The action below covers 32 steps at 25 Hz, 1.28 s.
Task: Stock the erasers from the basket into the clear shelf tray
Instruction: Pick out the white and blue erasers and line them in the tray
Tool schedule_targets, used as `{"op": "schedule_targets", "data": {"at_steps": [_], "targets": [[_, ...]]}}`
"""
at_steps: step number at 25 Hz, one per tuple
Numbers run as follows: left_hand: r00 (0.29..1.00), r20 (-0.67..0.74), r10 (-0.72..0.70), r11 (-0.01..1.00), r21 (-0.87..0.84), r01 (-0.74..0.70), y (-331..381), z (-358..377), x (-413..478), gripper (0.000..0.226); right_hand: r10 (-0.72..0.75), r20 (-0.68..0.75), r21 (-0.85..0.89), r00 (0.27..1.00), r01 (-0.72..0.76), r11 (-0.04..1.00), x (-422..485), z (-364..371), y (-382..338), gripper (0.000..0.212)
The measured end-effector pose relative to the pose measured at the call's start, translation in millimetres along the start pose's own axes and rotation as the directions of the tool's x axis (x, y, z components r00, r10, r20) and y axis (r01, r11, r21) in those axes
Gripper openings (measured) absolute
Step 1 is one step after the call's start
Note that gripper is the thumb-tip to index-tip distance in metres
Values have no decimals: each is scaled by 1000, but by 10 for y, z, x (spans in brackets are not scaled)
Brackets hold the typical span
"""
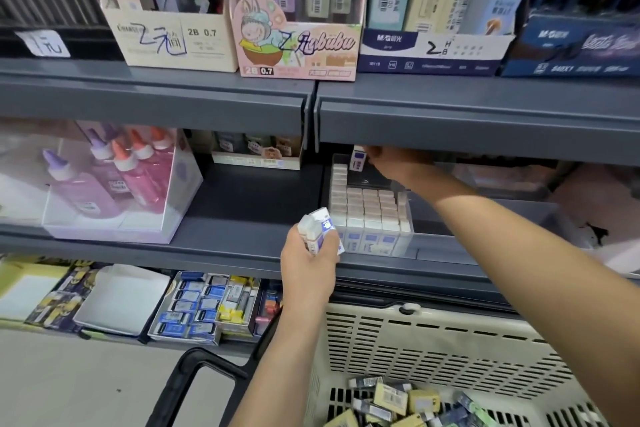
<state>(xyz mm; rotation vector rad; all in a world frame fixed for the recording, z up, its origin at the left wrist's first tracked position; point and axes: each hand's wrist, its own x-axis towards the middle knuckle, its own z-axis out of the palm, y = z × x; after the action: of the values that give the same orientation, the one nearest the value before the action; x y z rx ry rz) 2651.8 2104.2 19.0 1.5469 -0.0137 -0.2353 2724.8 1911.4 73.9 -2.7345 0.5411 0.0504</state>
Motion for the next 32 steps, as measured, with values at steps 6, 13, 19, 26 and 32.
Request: {"op": "schedule_targets", "data": {"at_steps": [6, 13, 19, 26, 32], "targets": [[1000, -12, 2, 1000, 9, -2, -21, 14, 15, 19, -66, -71, 179, 995, 78, 981, 127, 229, -217, 16], [1000, 14, -2, 999, -44, 3, -22, 18, 8, 32, -159, -110, 108, 981, 171, 979, 27, 165, -169, 12], [996, 70, 63, 998, 7, -63, -20, 4, -15, 46, -327, -37, 304, 944, 323, 896, -738, 29, -208, 14], [998, 56, 22, 995, -101, -17, -15, 14, -32, 27, -166, 23, 551, 986, 126, 825, -819, 41, -122, 18], [997, 13, 79, 997, -13, -79, -32, -24, -37, 4, -244, 47, 637, 969, 159, 754, -855, 36, -74, 15]]}}
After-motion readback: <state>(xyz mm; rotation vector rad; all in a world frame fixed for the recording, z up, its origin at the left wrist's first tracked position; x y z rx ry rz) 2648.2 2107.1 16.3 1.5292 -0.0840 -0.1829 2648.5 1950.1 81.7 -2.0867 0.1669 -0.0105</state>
